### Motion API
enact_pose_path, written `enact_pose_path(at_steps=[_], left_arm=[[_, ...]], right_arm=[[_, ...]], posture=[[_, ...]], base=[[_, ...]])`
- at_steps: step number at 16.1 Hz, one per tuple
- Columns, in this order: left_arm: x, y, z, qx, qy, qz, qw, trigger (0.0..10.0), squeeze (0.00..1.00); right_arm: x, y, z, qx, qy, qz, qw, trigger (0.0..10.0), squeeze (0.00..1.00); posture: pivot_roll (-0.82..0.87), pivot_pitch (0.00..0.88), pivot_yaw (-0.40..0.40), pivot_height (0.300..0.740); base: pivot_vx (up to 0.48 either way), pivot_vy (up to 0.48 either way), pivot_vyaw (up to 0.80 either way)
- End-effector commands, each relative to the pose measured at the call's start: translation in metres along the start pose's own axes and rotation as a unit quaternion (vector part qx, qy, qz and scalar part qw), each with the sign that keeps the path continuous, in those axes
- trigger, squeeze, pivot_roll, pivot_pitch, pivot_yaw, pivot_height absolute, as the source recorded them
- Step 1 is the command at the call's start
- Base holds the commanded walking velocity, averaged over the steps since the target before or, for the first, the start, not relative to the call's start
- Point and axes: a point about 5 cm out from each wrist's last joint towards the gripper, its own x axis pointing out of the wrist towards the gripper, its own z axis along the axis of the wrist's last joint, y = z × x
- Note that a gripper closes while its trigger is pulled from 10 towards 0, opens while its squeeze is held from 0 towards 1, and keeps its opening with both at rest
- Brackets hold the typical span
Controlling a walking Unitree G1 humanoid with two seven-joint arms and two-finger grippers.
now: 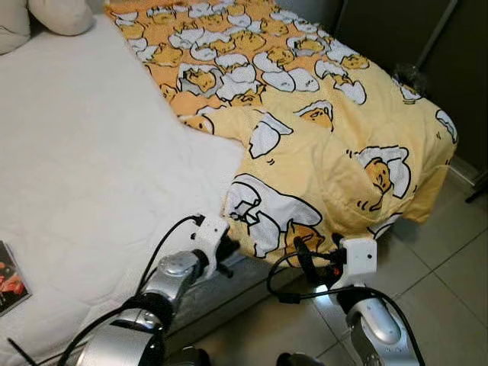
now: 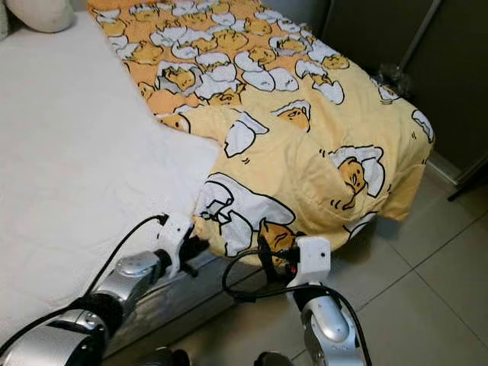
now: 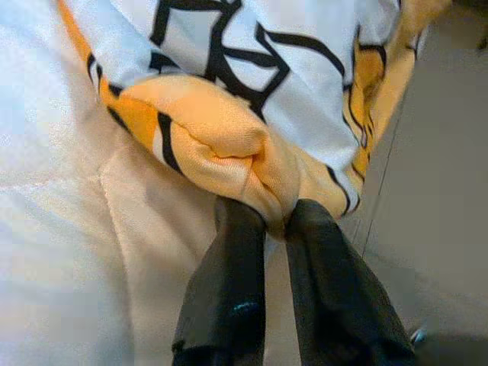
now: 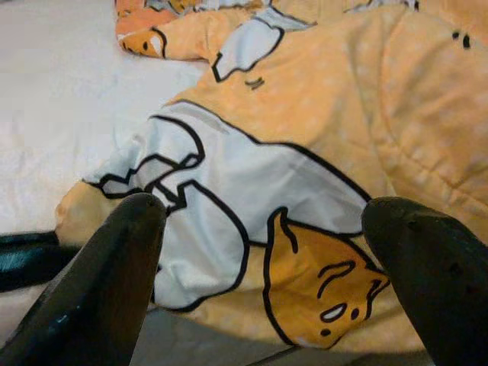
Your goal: Clean up the room
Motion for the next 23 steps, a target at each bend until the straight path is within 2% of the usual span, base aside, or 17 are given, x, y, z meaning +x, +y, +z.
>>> enact_pose_path(at_steps=[1, 3, 6, 8, 9, 11, 15, 17, 19, 20, 21, 22, 23], left_arm=[[-0.001, -0.004, -0.007, 0.011, 0.010, -0.019, 1.000, 0.0, 0.00], [-0.007, -0.004, -0.011, 0.032, 0.017, -0.063, 0.997, 0.0, 0.00], [-0.011, -0.003, -0.011, 0.042, 0.016, -0.112, 0.993, 0.0, 0.00], [-0.013, -0.008, 0.001, 0.053, -0.024, -0.187, 0.981, 0.0, 0.00], [-0.013, -0.008, 0.004, 0.056, -0.029, -0.197, 0.978, 0.0, 0.00], [-0.012, -0.012, 0.018, 0.054, -0.048, -0.248, 0.966, 0.0, 0.00], [-0.009, -0.015, 0.047, 0.051, -0.090, -0.290, 0.952, 0.0, 0.00], [-0.009, -0.017, 0.051, 0.057, -0.096, -0.304, 0.946, 0.0, 0.00], [-0.011, -0.018, 0.048, 0.056, -0.090, -0.315, 0.943, 0.0, 0.00], [-0.011, -0.018, 0.047, 0.054, -0.087, -0.316, 0.943, 0.0, 0.00], [-0.012, -0.018, 0.046, 0.053, -0.086, -0.317, 0.943, 0.0, 0.00], [-0.013, -0.017, 0.045, 0.051, -0.084, -0.316, 0.944, 0.0, 0.00], [-0.013, -0.017, 0.045, 0.050, -0.084, -0.316, 0.944, 0.0, 0.00]], right_arm=[[0.000, -0.004, 0.001, 0.006, -0.001, -0.009, 1.000, 10.0, 0.00], [0.004, -0.007, 0.002, 0.006, -0.003, -0.013, 1.000, 10.0, 0.00], [0.011, -0.007, 0.004, 0.006, -0.004, -0.004, 1.000, 10.0, 0.00], [0.020, -0.008, 0.007, 0.002, -0.009, 0.004, 1.000, 10.0, 0.00], [0.021, -0.008, 0.008, 0.002, -0.010, 0.005, 1.000, 10.0, 0.00], [0.028, -0.012, 0.013, -0.006, -0.017, 0.009, 1.000, 10.0, 0.00], [0.035, -0.020, 0.019, -0.012, -0.028, 0.002, 1.000, 10.0, 0.00], [0.035, -0.020, 0.020, -0.014, -0.030, 0.004, 0.999, 10.0, 0.00], [0.029, -0.018, 0.019, -0.006, -0.031, 0.017, 0.999, 10.0, 0.00], [0.013, -0.017, 0.007, -0.006, -0.010, 0.034, 0.999, 10.0, 0.00], [0.005, -0.016, 0.000, -0.010, 0.004, 0.044, 0.999, 10.0, 0.00], [-0.013, -0.014, -0.017, -0.021, 0.037, 0.064, 0.997, 10.0, 0.00], [-0.015, -0.014, -0.018, -0.021, 0.041, 0.066, 0.997, 10.0, 0.00]], posture=[[-0.08, 0.036, 0.008, 0.736], [-0.07, 0.022, -0.003, 0.736], [-0.05, 0.009, -0.011, 0.736], [-0.04, 0.000, -0.015, 0.736], [-0.03, 0.000, -0.016, 0.736], [-0.04, 0.000, -0.015, 0.736], [-0.06, 0.000, -0.014, 0.736], [-0.07, 0.000, -0.012, 0.736], [-0.07, 0.000, -0.013, 0.736], [-0.06, 0.000, -0.017, 0.736], [-0.06, 0.000, -0.021, 0.736], [-0.06, 0.000, -0.028, 0.736], [-0.07, 0.000, -0.029, 0.736]], base=[[0.000, 0.000, 0.00], [0.000, 0.000, 0.00], [0.000, 0.000, 0.00], [0.000, 0.000, 0.00], [0.000, 0.000, 0.00], [0.000, 0.000, 0.00], [0.000, 0.000, 0.00], [0.000, 0.000, 0.00], [0.000, 0.000, 0.00], [0.000, 0.000, 0.00], [0.000, 0.000, 0.00], [0.000, 0.000, 0.00], [0.000, 0.000, 0.00]])
